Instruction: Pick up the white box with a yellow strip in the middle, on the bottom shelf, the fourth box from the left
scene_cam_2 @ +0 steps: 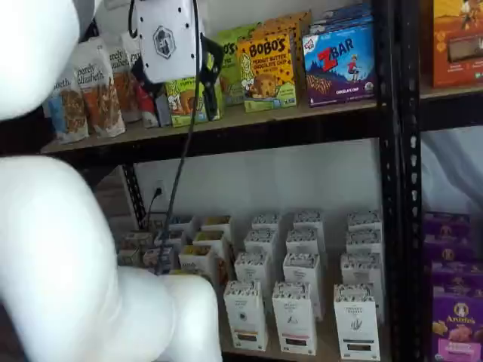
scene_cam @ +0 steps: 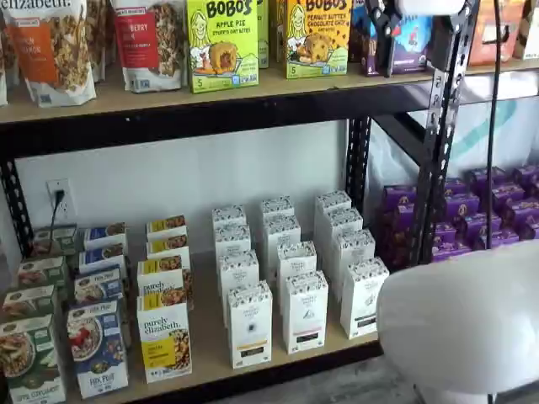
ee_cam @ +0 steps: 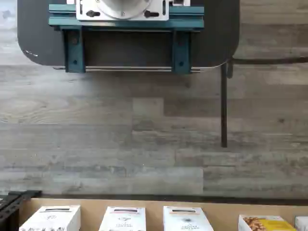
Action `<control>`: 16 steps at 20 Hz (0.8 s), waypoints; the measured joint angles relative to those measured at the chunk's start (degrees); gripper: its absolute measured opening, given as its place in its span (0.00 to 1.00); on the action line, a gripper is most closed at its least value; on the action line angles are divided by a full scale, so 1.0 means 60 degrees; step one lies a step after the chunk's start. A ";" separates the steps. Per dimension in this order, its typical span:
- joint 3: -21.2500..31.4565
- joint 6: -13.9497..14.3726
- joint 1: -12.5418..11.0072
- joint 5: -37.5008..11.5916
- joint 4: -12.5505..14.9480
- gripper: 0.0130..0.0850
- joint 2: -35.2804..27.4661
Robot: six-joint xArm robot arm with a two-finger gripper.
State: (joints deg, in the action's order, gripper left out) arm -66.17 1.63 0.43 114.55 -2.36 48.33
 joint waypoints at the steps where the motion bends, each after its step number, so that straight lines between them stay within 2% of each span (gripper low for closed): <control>1: -0.0060 -0.0137 -0.0317 0.0164 -0.0339 1.00 -0.0079; 2: -0.0158 -0.0353 -0.0849 0.0417 -0.0918 1.00 -0.0211; 3: -0.0198 -0.0471 -0.1096 0.0547 -0.1218 1.00 -0.0272; 5: -0.0212 -0.0529 -0.1180 0.0592 -0.1345 1.00 -0.0288; 9: -0.0151 -0.0497 -0.1052 0.0460 -0.1212 1.00 -0.0261; 16: 0.0264 -0.0120 -0.0423 -0.0196 -0.0803 1.00 -0.0164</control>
State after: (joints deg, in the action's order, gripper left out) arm -64.59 0.91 -2.11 113.37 -7.18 47.34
